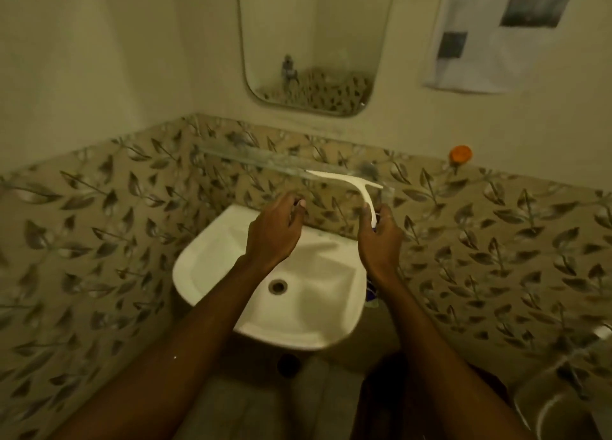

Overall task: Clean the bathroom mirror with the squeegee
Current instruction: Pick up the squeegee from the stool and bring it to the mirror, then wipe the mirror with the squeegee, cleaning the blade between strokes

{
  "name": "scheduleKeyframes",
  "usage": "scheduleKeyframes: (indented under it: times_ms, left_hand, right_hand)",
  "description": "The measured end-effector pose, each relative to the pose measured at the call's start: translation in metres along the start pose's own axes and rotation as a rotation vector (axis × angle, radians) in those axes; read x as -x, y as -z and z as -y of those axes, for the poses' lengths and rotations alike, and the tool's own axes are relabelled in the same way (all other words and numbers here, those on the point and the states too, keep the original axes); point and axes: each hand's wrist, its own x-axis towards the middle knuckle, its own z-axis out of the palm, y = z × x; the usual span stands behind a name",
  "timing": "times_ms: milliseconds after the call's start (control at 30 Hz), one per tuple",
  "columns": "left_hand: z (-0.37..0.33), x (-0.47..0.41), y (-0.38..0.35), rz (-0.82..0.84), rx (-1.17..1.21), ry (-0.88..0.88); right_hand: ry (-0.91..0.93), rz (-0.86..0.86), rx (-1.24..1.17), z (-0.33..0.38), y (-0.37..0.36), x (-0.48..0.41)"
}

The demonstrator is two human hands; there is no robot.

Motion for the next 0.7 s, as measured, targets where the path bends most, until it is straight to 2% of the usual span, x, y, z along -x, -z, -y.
scheduleKeyframes:
  times_ms: [100, 367, 533, 700]
  left_hand:
    - [0.012, -0.043, 0.021, -0.056, 0.034, -0.124]
    - [0.02, -0.164, 0.051, -0.222, -0.003, -0.291]
    - [0.015, -0.231, 0.07, -0.207, -0.024, -0.314]
    - [0.012, -0.301, 0.091, -0.197, 0.015, -0.331]
  right_hand:
    - [0.074, -0.042, 0.015, 0.029, -0.023, -0.022]
    - [0.28, -0.195, 0.006, 0.085, -0.061, -0.106]
    - [0.358, -0.227, -0.026, 0.116, -0.077, -0.166]
    - [0.408, -0.168, -0.079, 0.153, -0.085, -0.228]
